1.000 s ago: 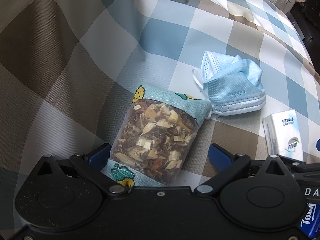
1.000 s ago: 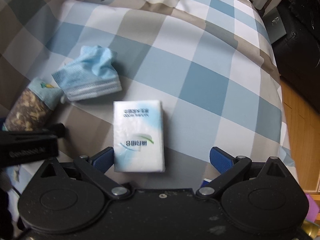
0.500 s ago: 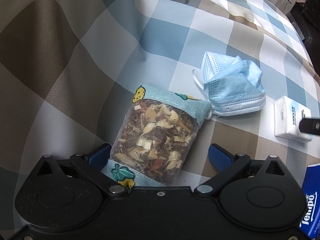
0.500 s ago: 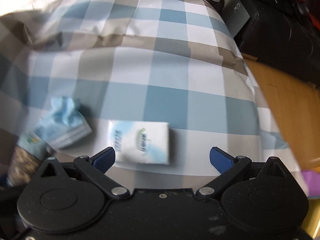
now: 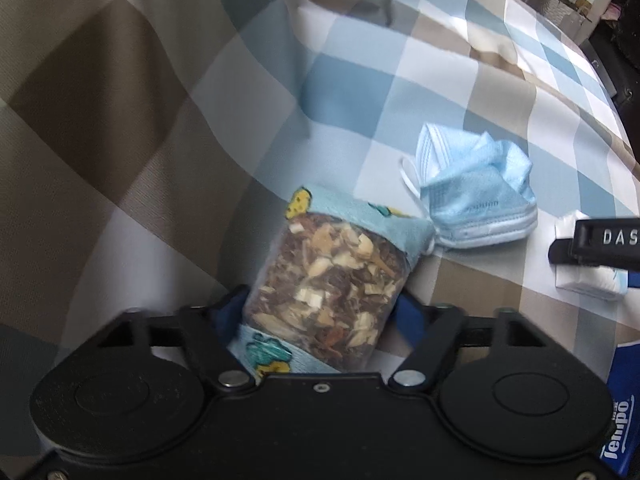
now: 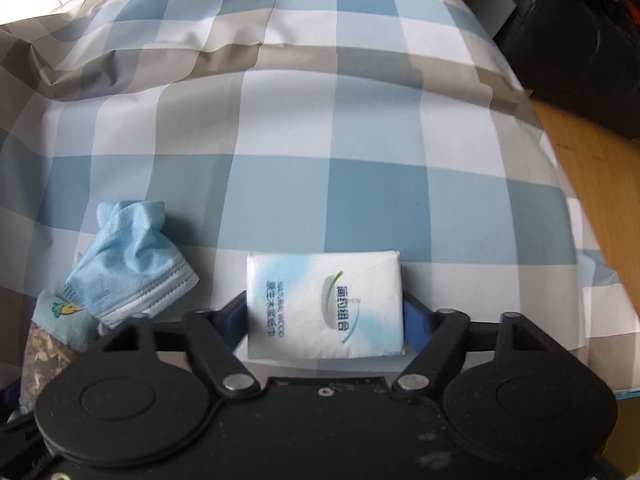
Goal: Organize soft objects
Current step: 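Close the left tool on the herb sachet while the right tool grasps the white NATURAL WOOD tissue pack, then carry the sachet and tissue pack over the gold tray and release both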
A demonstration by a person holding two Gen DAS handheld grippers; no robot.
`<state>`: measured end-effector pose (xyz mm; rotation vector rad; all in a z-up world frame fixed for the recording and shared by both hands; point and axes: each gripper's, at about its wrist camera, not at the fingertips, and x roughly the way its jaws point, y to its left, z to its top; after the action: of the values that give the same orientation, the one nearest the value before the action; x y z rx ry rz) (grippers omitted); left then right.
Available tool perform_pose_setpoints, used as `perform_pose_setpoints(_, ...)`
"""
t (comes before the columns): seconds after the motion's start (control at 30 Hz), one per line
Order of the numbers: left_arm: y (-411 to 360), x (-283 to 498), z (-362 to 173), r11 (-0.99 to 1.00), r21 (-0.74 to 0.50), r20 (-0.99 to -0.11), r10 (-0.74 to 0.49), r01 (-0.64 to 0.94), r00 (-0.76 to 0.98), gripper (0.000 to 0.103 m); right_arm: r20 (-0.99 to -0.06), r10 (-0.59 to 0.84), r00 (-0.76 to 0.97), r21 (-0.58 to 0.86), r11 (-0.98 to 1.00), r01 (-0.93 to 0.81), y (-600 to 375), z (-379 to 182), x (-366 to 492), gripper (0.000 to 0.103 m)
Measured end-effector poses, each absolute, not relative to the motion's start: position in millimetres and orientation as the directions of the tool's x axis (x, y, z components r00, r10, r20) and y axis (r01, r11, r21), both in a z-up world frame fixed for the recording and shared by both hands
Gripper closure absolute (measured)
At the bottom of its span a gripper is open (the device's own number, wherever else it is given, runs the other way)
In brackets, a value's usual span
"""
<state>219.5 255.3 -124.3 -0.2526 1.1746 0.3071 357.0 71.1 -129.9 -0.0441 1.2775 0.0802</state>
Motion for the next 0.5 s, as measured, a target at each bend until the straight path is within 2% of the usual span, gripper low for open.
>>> perform_pose_setpoints(0.17,265.8,216.9,-121.4,0.916,-0.095,-0.922,0.067,-0.390,0.382,0.052,-0.948,0.032,0.318,-0.002,0.994,-0.105,64.9,-105.6,349.5,0.029)
perform_pose_setpoints(0.5,272.4,209.8,-120.1,0.895,-0.156,-0.903,0.042,-0.417,0.427,0.054,-0.945,-0.018,0.326,-0.113,0.955,-0.276,42.3,-13.0,306.3,0.029)
